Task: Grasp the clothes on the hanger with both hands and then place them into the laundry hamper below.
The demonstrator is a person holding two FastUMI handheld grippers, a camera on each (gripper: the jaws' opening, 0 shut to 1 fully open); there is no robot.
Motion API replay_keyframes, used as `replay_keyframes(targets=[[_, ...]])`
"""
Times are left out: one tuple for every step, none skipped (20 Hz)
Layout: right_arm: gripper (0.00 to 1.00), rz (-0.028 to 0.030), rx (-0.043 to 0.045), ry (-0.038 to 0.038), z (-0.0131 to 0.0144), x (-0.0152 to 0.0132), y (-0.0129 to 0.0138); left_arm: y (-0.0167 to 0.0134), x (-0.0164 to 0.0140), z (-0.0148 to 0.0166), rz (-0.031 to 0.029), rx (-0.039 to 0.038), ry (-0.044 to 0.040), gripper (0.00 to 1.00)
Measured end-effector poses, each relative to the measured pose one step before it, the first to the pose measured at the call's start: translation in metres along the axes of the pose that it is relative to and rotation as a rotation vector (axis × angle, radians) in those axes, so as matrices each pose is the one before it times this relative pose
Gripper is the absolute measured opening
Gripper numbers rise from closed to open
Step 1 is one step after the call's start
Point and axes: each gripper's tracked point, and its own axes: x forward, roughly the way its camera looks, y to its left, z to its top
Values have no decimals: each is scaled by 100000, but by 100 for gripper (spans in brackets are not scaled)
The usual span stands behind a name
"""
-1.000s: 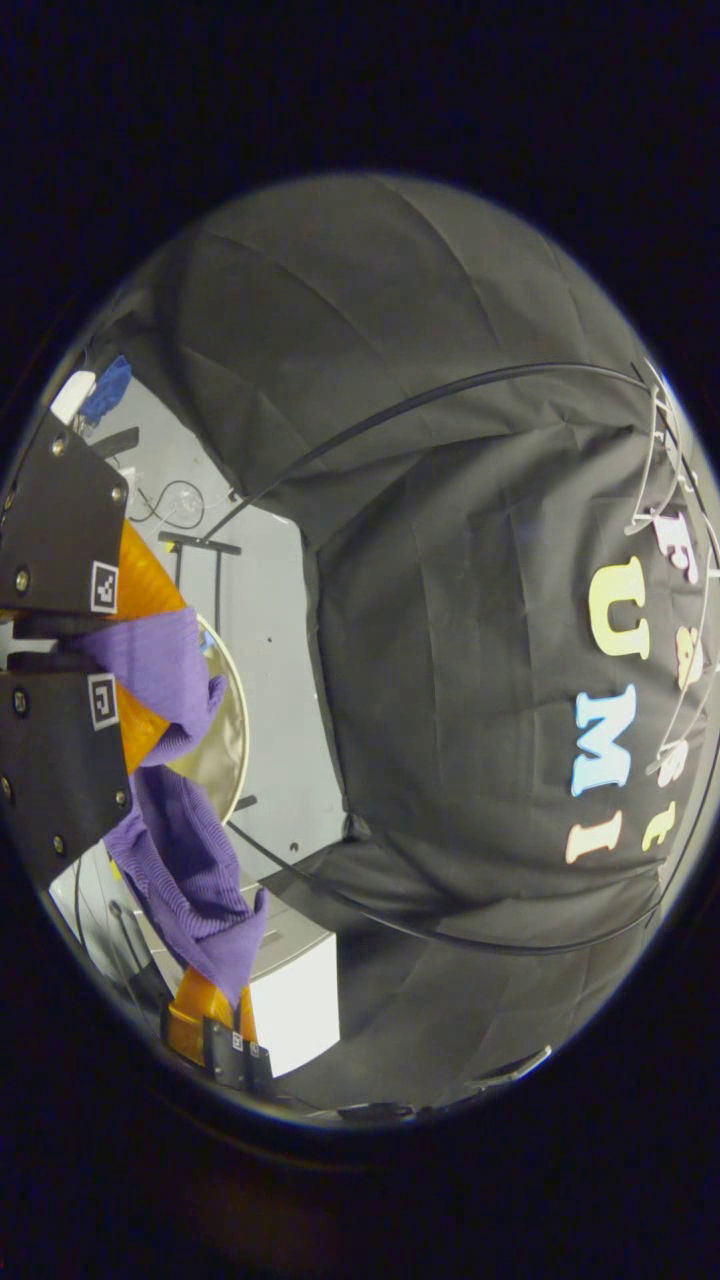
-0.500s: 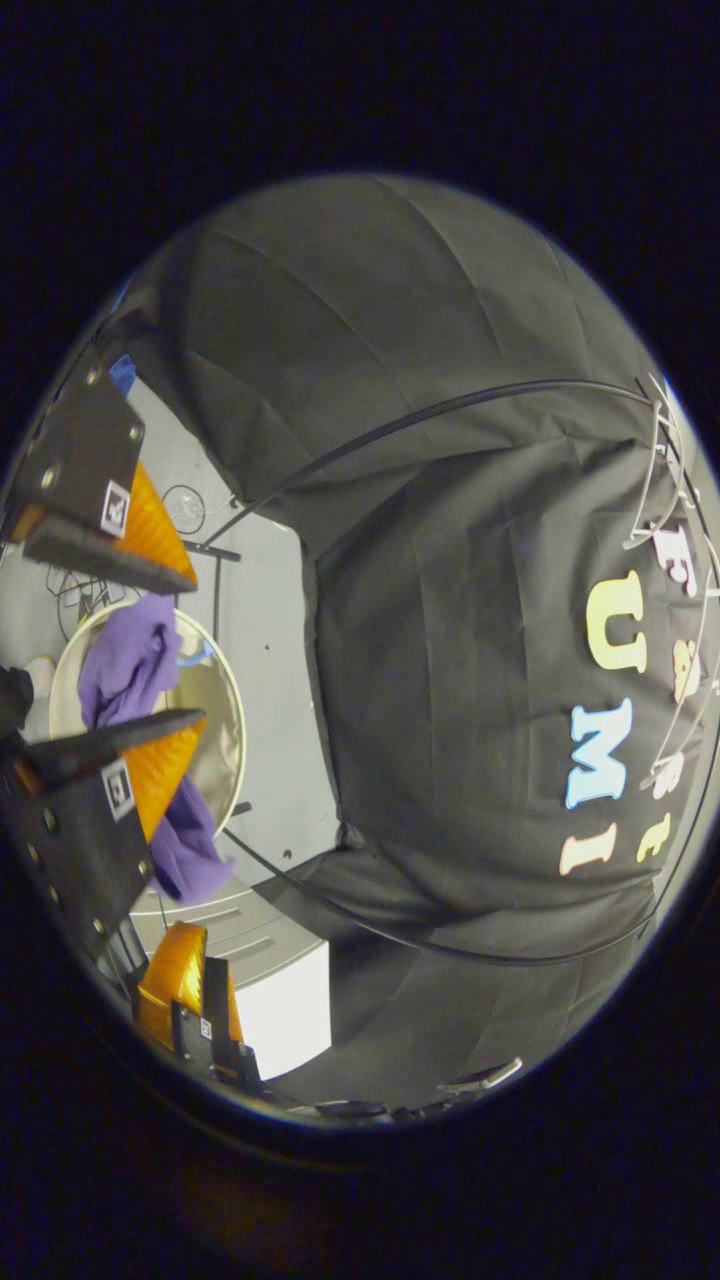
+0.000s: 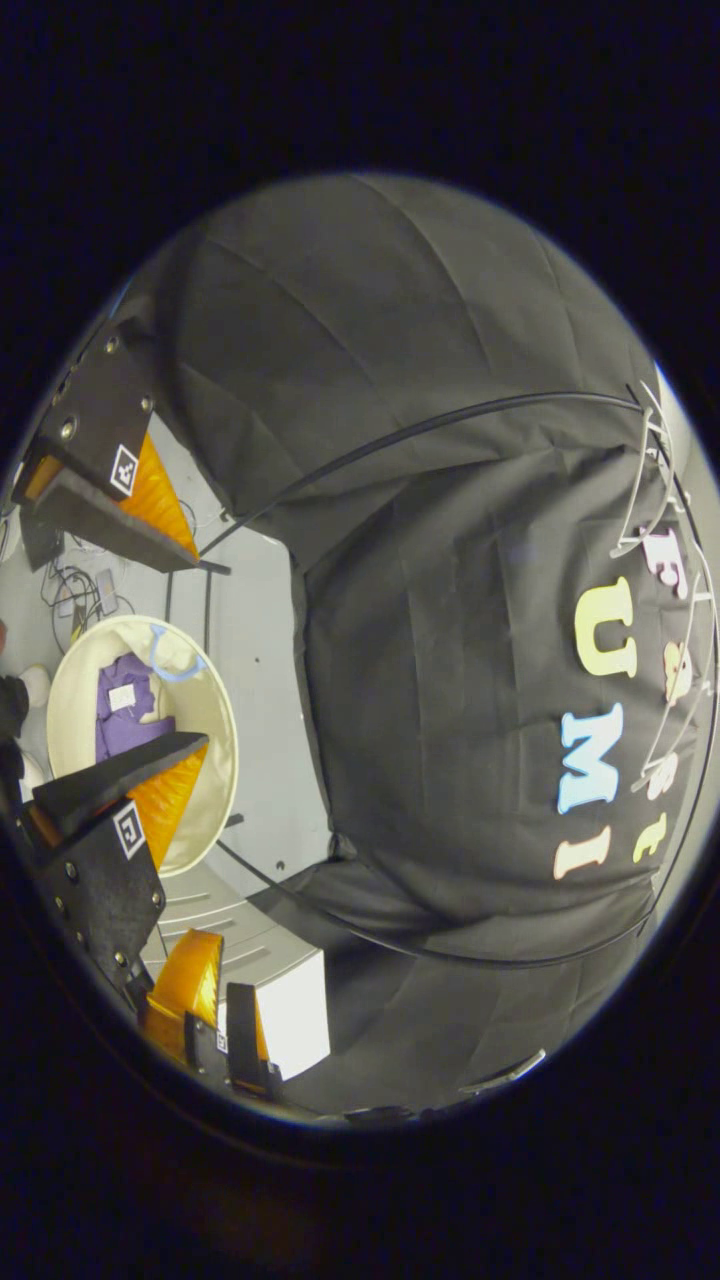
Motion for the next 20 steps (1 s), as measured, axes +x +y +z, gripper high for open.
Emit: replay_keyframes(targets=[[95, 329, -3, -1460, 443, -327, 175, 126, -289, 509, 310, 66, -1331, 94], [95, 396, -183, -2169, 796, -462, 143, 172, -320, 867, 238, -6, -1973, 94], [95, 177, -441, -2341, 875, -471, 35, 151, -446, 970, 107, -194, -2370, 94], [95, 129, -478, -2599, 1084, -482, 25, 150, -481, 1223, -47, -300, -2559, 94], [95, 505, -457, -2058, 969, -577, 76, 85, -511, 1304, -536, -347, -2762, 94], [95, 636, -262, -2229, 1145, -588, 38, 106, -423, 1469, -466, -86, -2637, 100], [95, 488, -520, -2217, 1100, -507, -55, 116, -683, 1407, -304, 201, -2766, 99], [95, 140, -839, -2195, 1348, -690, -183, 174, -563, 1664, -111, 334, -3119, 98], [95, -257, -1219, -2635, 1314, -648, -322, 489, -195, 1884, -114, 90, -3341, 97], [95, -751, -1351, -2982, 1637, -626, -491, 451, -465, 2002, -172, -132, -3419, 96], [95, -1003, -933, -3102, 1702, -724, -556, -26, -605, 2014, -181, -114, -3751, 95], [95, -1075, -406, -3755, 1684, -891, -484, 249, -472, 1995, 154, 116, -2917, 94], [95, -1769, -255, -4237, 1687, -787, -652, 428, -436, 1948, 463, -56, -3228, 97], [95, -2023, -301, -4494, 2049, -882, -809, 527, -651, 1627, 638, -339, -3195, 100], [95, -2244, -312, -4707, 1881, -559, -1085, 608, -615, 1546, 861, -778, -2849, 100], [95, -2429, -134, -4354, 1783, -527, -901, 622, -537, 1598, 795, -1205, -2651, 100], [95, -1986, 350, -4040, 1414, -488, -881, 512, -572, 1363, 723, -1250, -2564, 100], [95, -1454, 573, -3827, 1376, -476, -531, 460, -437, 1345, 174, -868, -1828, 100], [95, -1333, 381, -4018, 1266, -477, -379, 646, -449, 1212, 831, -297, -1979, 100], [95, -1466, -103, -4163, 1492, -395, -553, 739, -295, 1216, 1219, 81, -2452, 100]])
